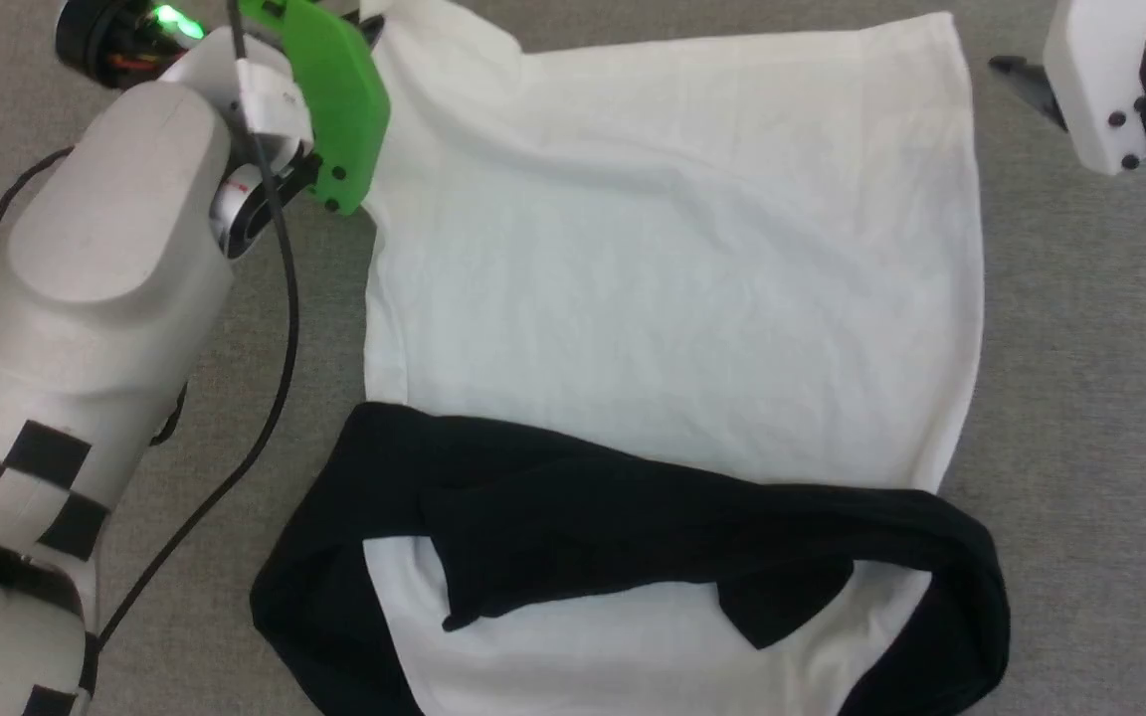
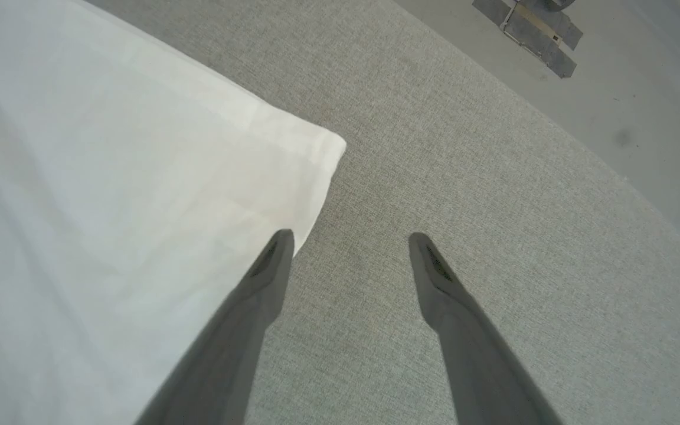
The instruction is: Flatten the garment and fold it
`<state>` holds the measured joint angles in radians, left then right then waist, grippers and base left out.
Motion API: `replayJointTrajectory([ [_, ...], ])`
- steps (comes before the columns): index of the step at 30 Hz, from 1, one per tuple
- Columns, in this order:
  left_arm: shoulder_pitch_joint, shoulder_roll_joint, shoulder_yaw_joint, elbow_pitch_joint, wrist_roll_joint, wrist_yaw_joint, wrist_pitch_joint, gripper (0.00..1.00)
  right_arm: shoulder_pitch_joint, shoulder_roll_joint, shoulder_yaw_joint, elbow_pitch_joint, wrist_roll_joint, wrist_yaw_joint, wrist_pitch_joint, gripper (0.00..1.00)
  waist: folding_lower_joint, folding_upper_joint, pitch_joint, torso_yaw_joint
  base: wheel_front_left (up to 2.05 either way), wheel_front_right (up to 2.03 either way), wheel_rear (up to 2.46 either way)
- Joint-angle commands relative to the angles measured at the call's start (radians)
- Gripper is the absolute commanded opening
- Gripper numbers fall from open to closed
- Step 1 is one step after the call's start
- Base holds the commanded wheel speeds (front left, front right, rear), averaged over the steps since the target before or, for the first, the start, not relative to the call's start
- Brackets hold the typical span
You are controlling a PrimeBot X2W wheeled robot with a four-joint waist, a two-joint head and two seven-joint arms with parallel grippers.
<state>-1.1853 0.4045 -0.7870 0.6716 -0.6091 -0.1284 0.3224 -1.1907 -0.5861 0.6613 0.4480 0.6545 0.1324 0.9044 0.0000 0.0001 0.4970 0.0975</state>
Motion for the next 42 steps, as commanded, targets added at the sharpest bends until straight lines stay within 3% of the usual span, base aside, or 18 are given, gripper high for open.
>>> replayJointTrajectory([
  [1,-0.022,-0.009,-0.006,-0.003,-0.011,-0.002,-0.012,0.00,-0.028,0.010,-0.004,0.025,0.009,-0.002,0.004,1.00,0.0000,-0.0001,0.046,0.042,0.00,0.00,0.00],
  [8,-0.067,-0.024,-0.035,-0.010,-0.015,-0.002,-0.048,0.00,-0.068,0.048,-0.015,0.143,-0.014,-0.002,-0.007,1.00,0.0000,-0.0001,0.107,0.079,0.00,0.00,0.00],
  [13,-0.070,-0.026,-0.055,0.012,-0.030,-0.002,-0.071,0.00,-0.029,0.046,0.046,0.181,-0.012,-0.002,-0.019,1.00,0.0000,-0.0001,0.110,0.077,0.00,0.00,0.00],
  [14,-0.069,-0.023,-0.058,0.018,-0.033,-0.002,-0.074,0.00,-0.024,0.046,0.049,0.187,-0.004,-0.002,-0.030,0.43,0.0000,-0.0001,0.108,0.073,0.00,0.00,0.00],
  [15,-0.067,-0.021,-0.062,0.025,-0.037,-0.002,-0.077,0.00,-0.019,0.047,0.055,0.191,0.004,-0.002,-0.044,0.00,0.0000,-0.0001,0.104,0.068,0.00,0.00,0.00],
  [30,-0.082,0.013,-0.059,0.118,-0.035,0.010,-0.220,0.00,-0.094,0.085,0.045,0.298,-0.031,-0.002,-0.519,0.00,0.0000,-0.0001,-0.038,-0.010,0.00,0.00,0.00],
  [36,-0.005,0.034,-0.066,0.102,-0.031,0.021,-0.298,0.00,-0.009,0.087,0.080,0.289,-0.045,-0.002,-0.731,0.00,0.0000,-0.0001,-0.138,-0.023,0.00,0.00,0.00],
  [42,0.155,0.102,-0.072,-0.008,-0.039,0.063,-0.356,0.00,0.143,0.064,0.079,0.232,-0.065,-0.002,-0.926,0.00,0.0000,-0.0001,-0.249,-0.024,0.00,0.00,0.00],
])
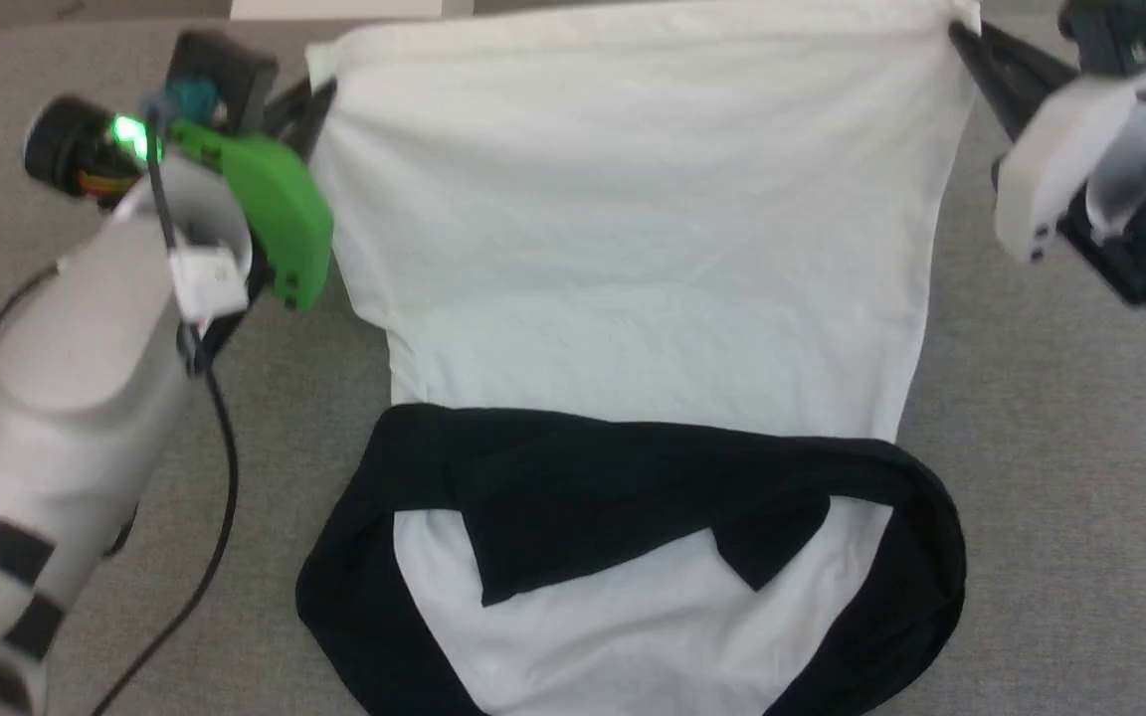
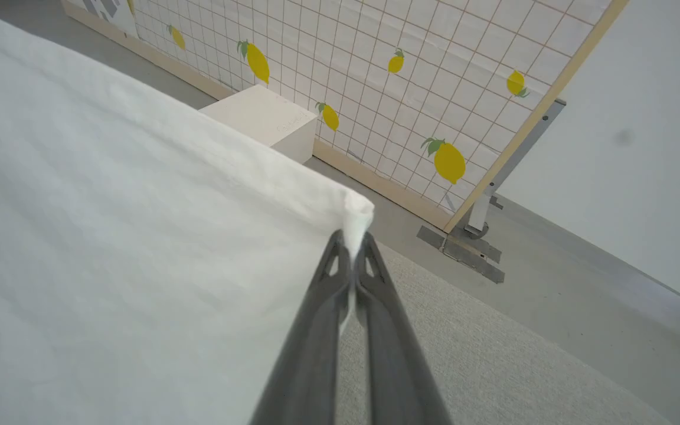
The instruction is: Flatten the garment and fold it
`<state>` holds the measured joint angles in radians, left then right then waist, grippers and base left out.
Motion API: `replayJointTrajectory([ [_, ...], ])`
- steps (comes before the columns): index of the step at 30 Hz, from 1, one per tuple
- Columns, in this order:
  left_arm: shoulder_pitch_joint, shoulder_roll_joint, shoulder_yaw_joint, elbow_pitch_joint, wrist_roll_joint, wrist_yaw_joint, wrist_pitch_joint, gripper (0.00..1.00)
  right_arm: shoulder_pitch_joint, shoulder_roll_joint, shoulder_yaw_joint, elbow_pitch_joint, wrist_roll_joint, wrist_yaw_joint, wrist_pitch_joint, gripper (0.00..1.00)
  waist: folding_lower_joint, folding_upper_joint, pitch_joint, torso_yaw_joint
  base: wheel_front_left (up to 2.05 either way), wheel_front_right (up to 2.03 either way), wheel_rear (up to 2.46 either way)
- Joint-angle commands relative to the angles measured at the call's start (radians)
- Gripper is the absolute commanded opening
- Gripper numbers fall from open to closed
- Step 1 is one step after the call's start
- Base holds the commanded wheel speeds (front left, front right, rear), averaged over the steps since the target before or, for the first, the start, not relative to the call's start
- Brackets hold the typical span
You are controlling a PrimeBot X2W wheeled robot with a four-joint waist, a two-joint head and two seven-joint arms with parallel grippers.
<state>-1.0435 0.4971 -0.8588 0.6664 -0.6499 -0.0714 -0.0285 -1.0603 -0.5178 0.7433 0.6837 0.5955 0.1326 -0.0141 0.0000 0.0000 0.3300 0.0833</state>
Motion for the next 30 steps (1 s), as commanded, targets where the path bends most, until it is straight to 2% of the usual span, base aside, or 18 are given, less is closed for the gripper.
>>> replayJointTrajectory([
  [1,0.051,0.027,0.000,-0.036,-0.003,0.018,-0.011,0.00,0.048,-0.007,-0.012,-0.018,-0.008,-0.002,-0.036,0.00,0.0000,0.0000,-0.102,-0.011,0.00,0.00,0.00],
  [8,0.316,0.141,-0.008,-0.307,-0.047,0.125,0.007,0.00,0.307,-0.043,-0.064,-0.155,-0.026,-0.002,-0.123,0.00,0.0000,0.0000,-0.208,-0.006,0.00,0.00,0.00],
  [12,0.460,0.204,-0.011,-0.450,-0.076,0.200,0.021,0.00,0.468,-0.062,-0.104,-0.257,-0.055,-0.002,-0.113,0.00,0.0000,0.0000,-0.247,-0.006,0.00,0.00,0.00],
  [17,0.623,0.249,-0.018,-0.570,-0.124,0.279,0.027,0.00,0.661,-0.069,-0.161,-0.385,-0.072,-0.002,-0.058,0.00,0.0000,0.0000,-0.265,-0.015,0.00,0.00,0.00],
  [23,0.756,0.257,-0.040,-0.625,-0.166,0.328,0.022,0.00,0.857,-0.063,-0.233,-0.486,-0.089,-0.002,0.001,0.00,0.0000,0.0000,-0.268,-0.013,0.00,0.00,0.00],
  [30,0.848,0.245,-0.062,-0.603,-0.199,0.336,0.000,0.00,1.039,-0.032,-0.302,-0.548,-0.106,-0.002,0.037,0.00,0.0000,0.0000,-0.278,-0.007,0.00,0.00,0.00],
])
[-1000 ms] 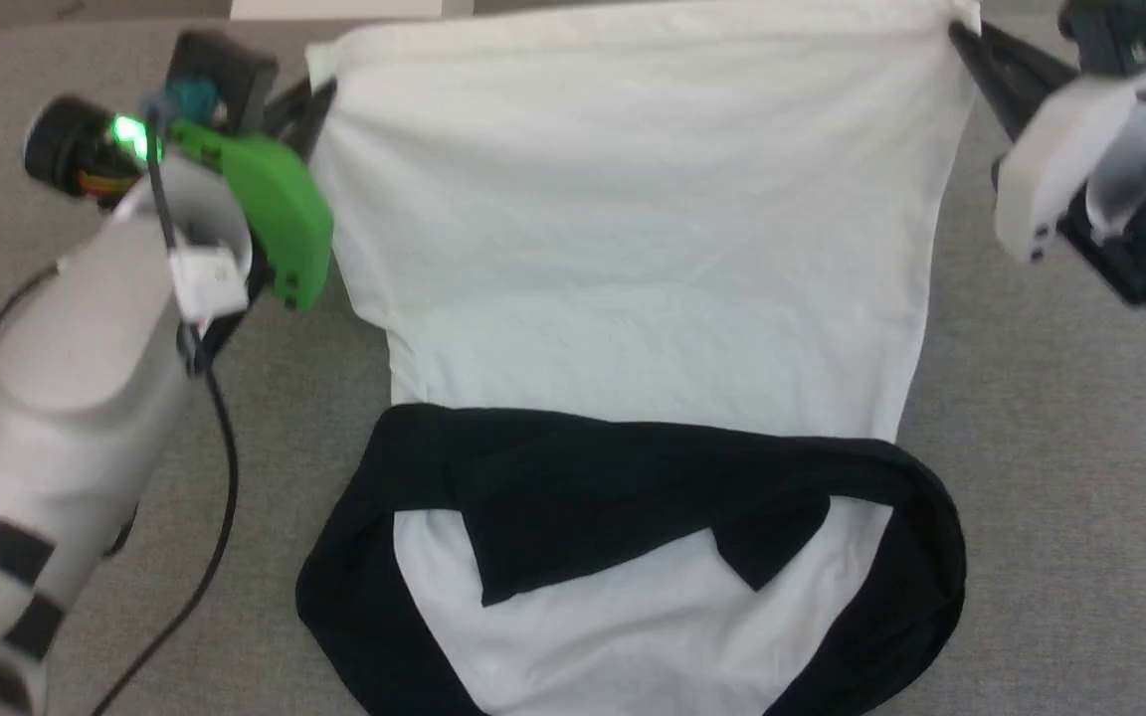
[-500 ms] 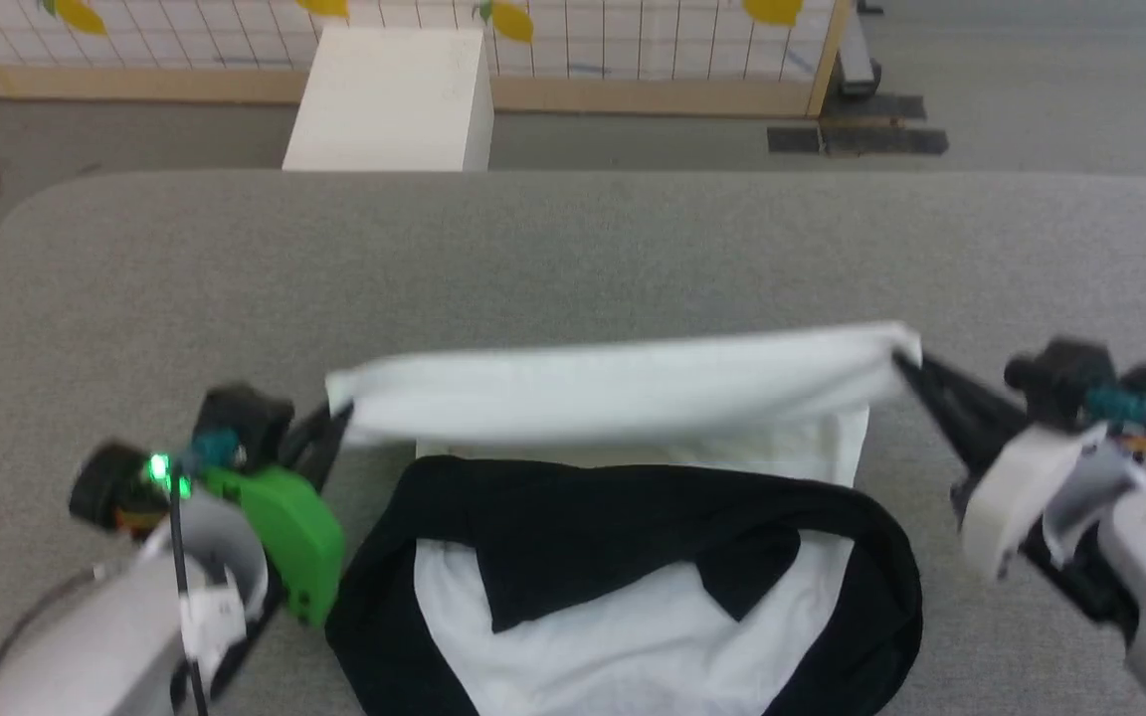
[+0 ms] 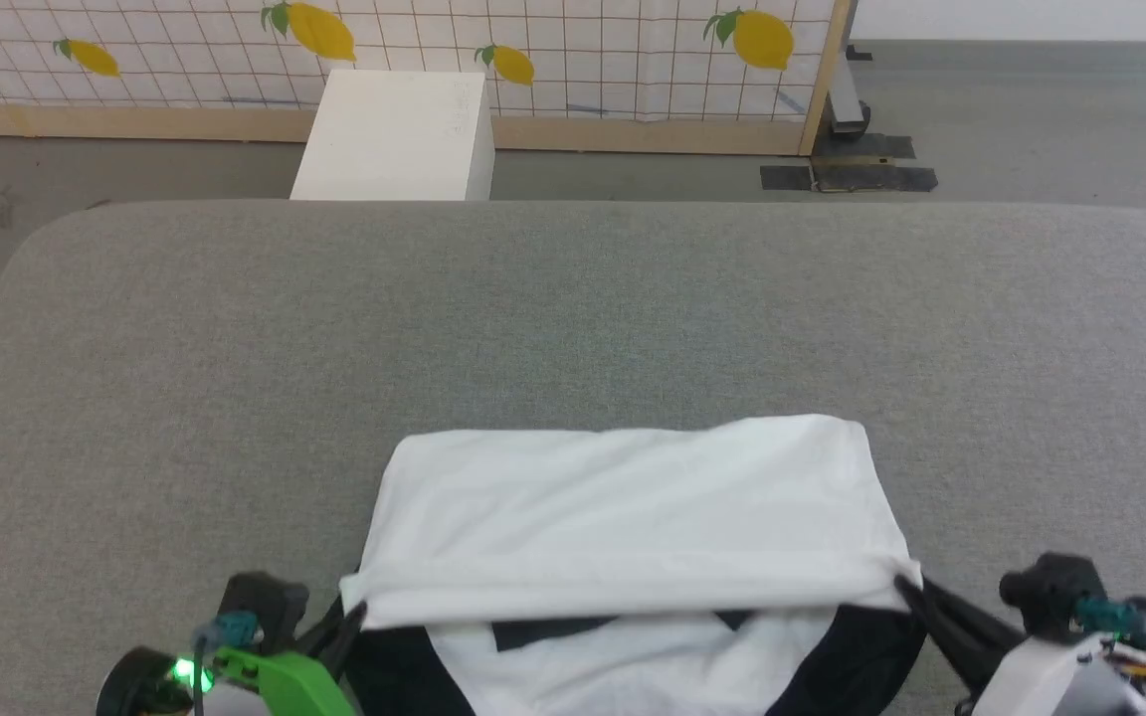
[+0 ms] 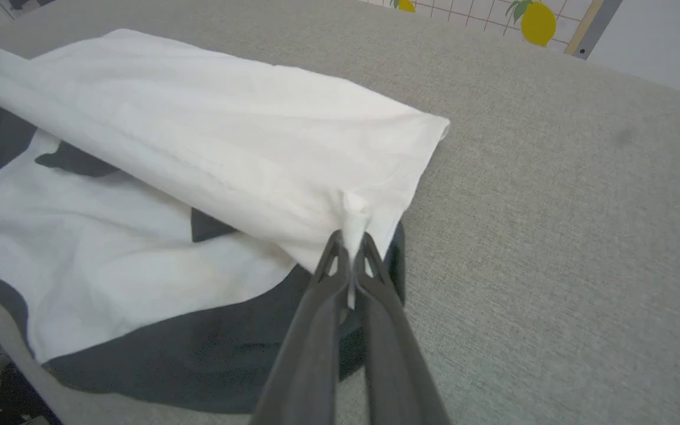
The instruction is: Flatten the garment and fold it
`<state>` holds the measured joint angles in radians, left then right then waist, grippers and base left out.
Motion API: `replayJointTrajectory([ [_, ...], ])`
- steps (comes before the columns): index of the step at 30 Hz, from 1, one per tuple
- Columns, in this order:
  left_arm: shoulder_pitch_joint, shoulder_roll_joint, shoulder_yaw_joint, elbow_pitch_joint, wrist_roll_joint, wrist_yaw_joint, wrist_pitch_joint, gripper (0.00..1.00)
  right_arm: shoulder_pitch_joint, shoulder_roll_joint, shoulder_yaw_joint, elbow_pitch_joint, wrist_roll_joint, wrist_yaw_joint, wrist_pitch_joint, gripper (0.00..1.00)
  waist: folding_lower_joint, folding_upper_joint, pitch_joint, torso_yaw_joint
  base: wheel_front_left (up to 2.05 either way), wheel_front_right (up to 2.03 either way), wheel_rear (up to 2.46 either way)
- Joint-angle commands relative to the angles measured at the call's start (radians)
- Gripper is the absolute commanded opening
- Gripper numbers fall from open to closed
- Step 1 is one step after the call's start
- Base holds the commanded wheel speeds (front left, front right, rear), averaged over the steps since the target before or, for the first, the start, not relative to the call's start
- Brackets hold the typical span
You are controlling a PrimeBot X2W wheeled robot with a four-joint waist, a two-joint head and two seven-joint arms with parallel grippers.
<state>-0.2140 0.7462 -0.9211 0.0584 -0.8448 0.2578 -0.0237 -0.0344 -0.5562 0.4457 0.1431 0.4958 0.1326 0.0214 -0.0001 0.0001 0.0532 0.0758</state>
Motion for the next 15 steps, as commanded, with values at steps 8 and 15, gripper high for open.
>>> replayJointTrajectory([
  [8,0.089,-0.030,-0.018,0.061,-0.034,-0.001,-0.036,0.00,0.180,0.049,-0.040,-0.037,-0.025,-0.002,0.026,0.00,0.0001,-0.0001,-0.007,0.008,0.00,0.00,0.00],
  [15,0.096,-0.077,-0.033,0.141,-0.038,-0.025,-0.065,0.10,0.214,0.083,-0.022,0.002,-0.031,-0.002,0.055,0.84,0.0001,-0.0001,-0.010,0.008,0.00,0.00,0.00],
])
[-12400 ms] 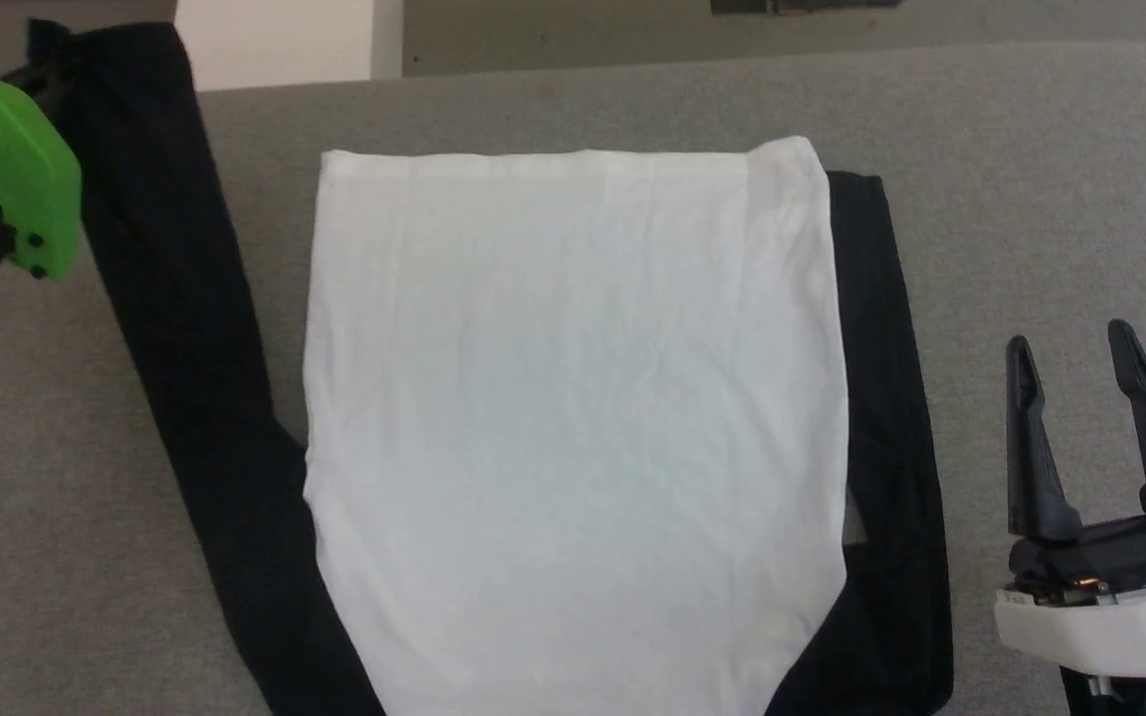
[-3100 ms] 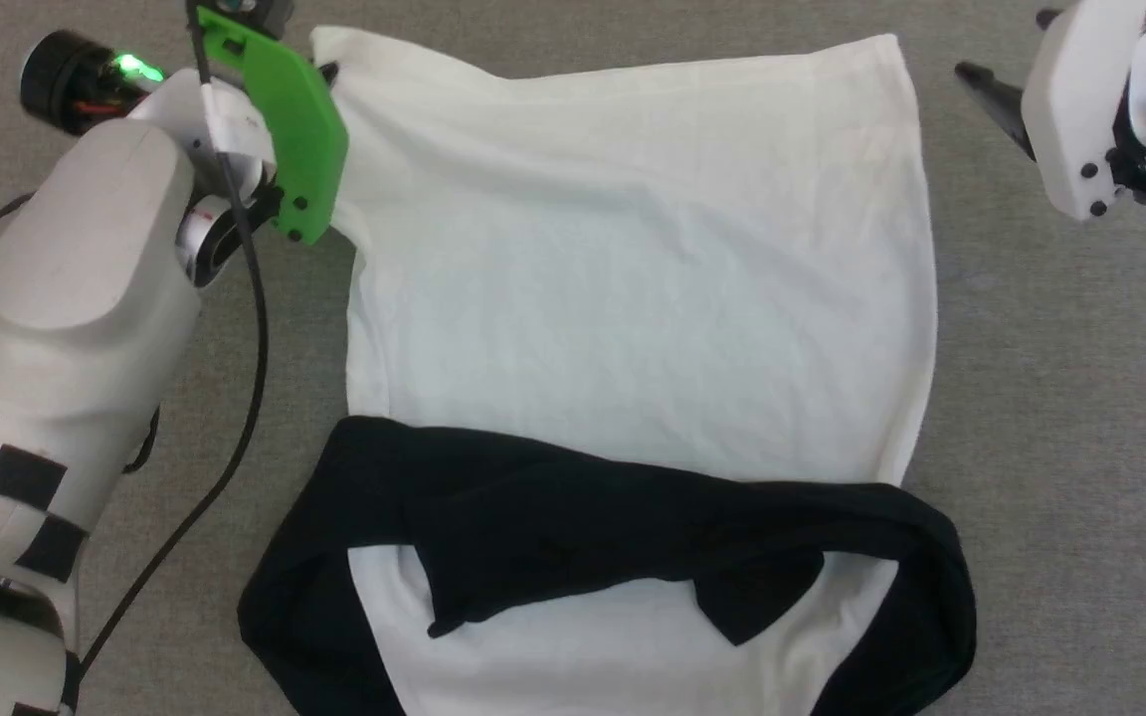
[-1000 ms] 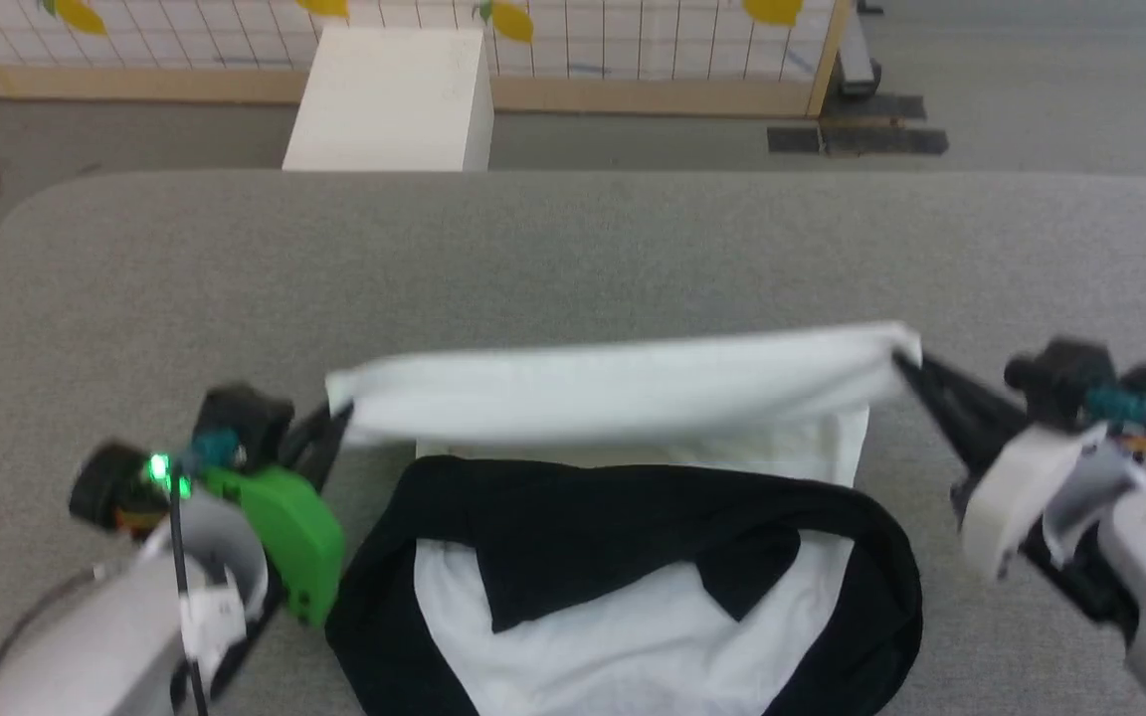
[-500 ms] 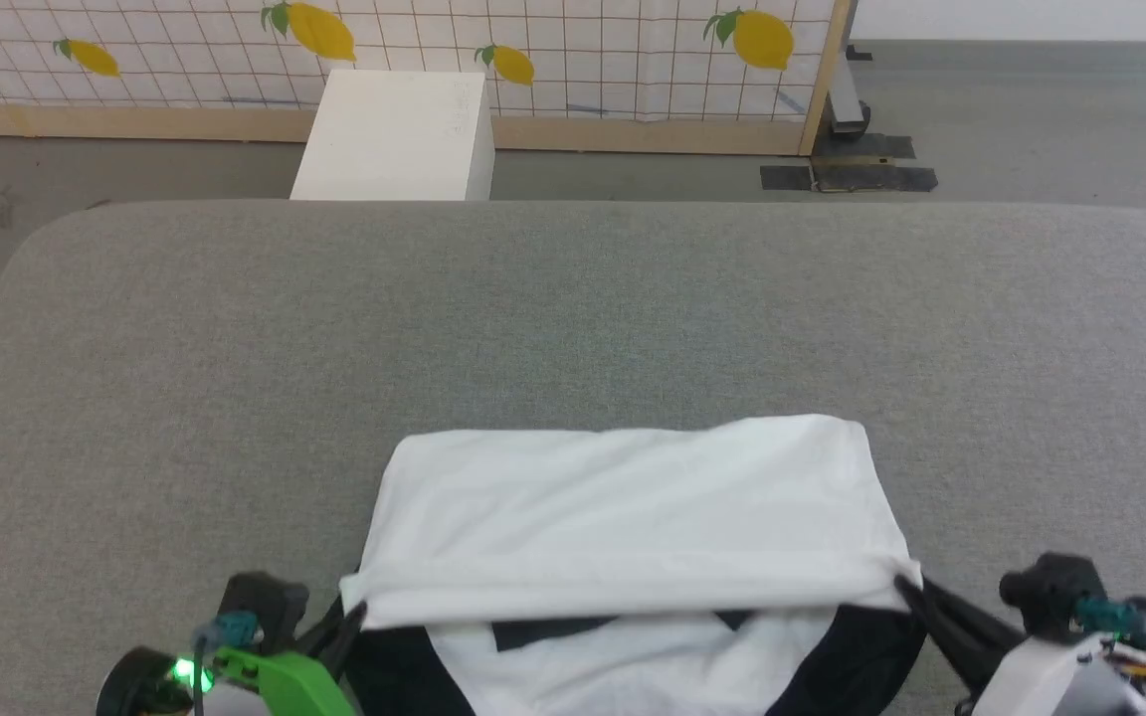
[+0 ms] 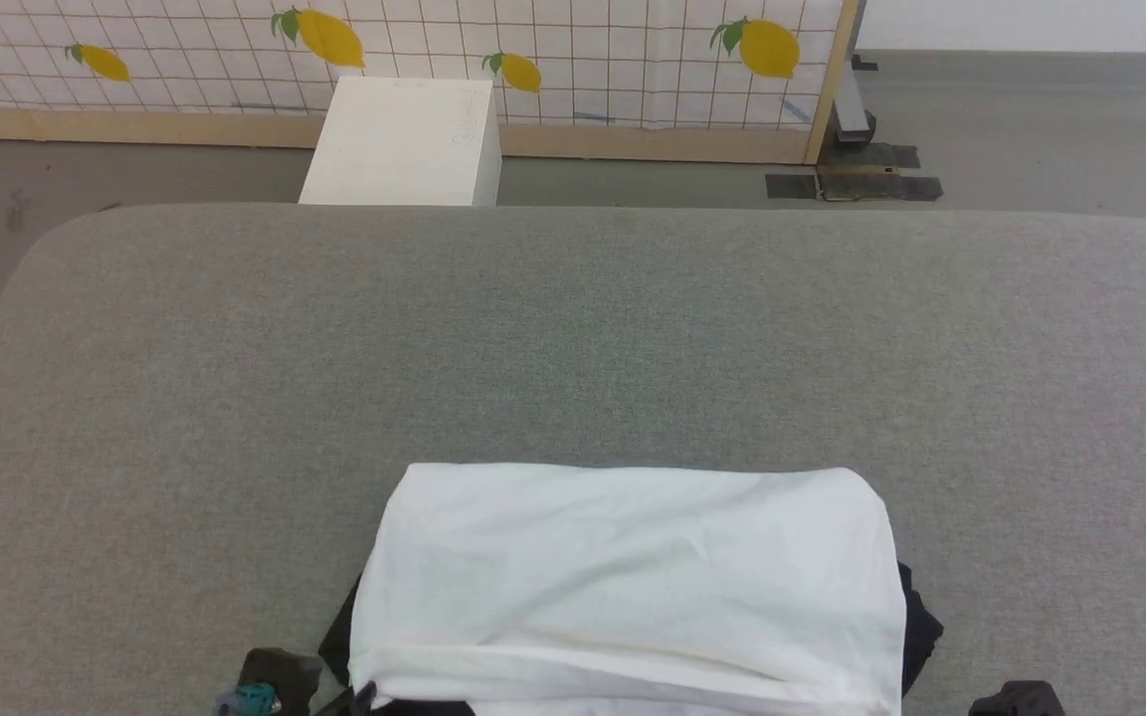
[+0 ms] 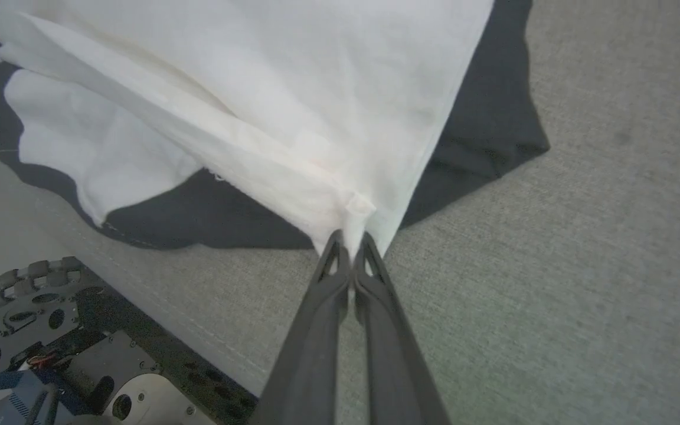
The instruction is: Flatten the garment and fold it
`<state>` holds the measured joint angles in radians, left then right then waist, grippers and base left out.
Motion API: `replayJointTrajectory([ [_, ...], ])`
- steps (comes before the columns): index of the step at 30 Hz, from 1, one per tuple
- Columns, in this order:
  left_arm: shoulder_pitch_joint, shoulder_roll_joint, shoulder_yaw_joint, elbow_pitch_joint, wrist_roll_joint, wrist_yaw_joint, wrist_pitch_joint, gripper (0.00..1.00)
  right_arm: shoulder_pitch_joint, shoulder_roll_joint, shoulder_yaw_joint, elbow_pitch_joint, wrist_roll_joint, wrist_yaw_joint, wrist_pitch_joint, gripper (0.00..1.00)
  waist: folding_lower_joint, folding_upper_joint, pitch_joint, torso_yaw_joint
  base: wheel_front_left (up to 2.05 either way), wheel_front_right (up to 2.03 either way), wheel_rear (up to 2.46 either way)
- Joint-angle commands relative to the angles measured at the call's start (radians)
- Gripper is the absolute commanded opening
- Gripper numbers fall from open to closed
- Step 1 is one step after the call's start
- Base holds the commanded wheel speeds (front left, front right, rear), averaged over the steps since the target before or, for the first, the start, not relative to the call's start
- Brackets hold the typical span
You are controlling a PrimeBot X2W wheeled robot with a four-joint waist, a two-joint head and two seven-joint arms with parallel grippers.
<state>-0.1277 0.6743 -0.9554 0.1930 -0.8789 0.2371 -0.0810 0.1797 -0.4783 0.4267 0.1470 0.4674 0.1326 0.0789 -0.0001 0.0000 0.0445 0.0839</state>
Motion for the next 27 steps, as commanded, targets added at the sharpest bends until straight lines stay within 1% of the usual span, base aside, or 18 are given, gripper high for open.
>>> replayJointTrajectory([
  [1,0.008,-0.010,0.006,0.010,-0.005,-0.004,-0.019,0.76,-0.004,0.008,-0.007,-0.008,0.000,-0.002,-0.003,1.00,0.0001,0.0000,-0.003,0.000,0.00,0.00,0.00],
  [2,0.006,-0.014,0.013,0.012,-0.002,0.000,-0.039,1.00,-0.010,0.008,-0.018,-0.019,-0.002,-0.002,-0.006,1.00,0.0001,0.0000,-0.006,0.000,0.00,0.00,0.00],
  [6,-0.002,-0.011,0.046,0.005,0.028,0.035,-0.118,1.00,-0.027,-0.007,-0.064,-0.102,-0.012,-0.002,0.000,1.00,0.0001,0.0000,-0.024,0.002,0.00,0.00,0.00],
  [11,-0.015,-0.015,0.126,-0.054,0.106,0.130,-0.174,1.00,-0.057,-0.024,-0.160,-0.229,-0.030,-0.002,0.042,1.00,0.0001,0.0000,-0.038,0.006,0.00,0.00,0.00],
  [13,-0.018,-0.028,0.181,-0.084,0.151,0.175,-0.179,1.00,-0.079,-0.037,-0.190,-0.265,-0.038,-0.002,0.073,1.00,0.0001,0.0000,-0.039,0.008,0.00,0.00,0.00],
  [16,-0.009,-0.072,0.312,-0.163,0.274,0.248,-0.180,1.00,-0.131,-0.067,-0.211,-0.287,-0.045,-0.002,0.139,1.00,0.0001,0.0000,-0.034,0.009,0.00,0.00,0.00],
  [18,0.018,-0.107,0.386,-0.200,0.345,0.275,-0.180,1.00,-0.165,-0.080,-0.206,-0.281,-0.020,-0.002,0.209,1.00,0.0001,0.0000,-0.031,0.009,0.00,0.00,0.00],
  [20,0.041,-0.142,0.448,-0.221,0.408,0.286,-0.180,1.00,-0.199,-0.101,-0.189,-0.264,0.011,-0.002,0.291,1.00,0.0001,0.0000,-0.024,0.012,0.00,0.00,0.00],
  [24,0.068,-0.210,0.537,-0.224,0.501,0.271,-0.181,1.00,-0.271,-0.147,-0.114,-0.206,0.103,-0.002,0.459,1.00,0.0001,0.0000,-0.006,0.017,0.00,0.00,0.00],
  [27,0.078,-0.254,0.592,-0.224,0.554,0.250,-0.181,1.00,-0.322,-0.141,-0.076,-0.157,0.174,-0.002,0.538,1.00,0.0001,0.0000,0.012,0.023,0.00,0.00,0.00],
])
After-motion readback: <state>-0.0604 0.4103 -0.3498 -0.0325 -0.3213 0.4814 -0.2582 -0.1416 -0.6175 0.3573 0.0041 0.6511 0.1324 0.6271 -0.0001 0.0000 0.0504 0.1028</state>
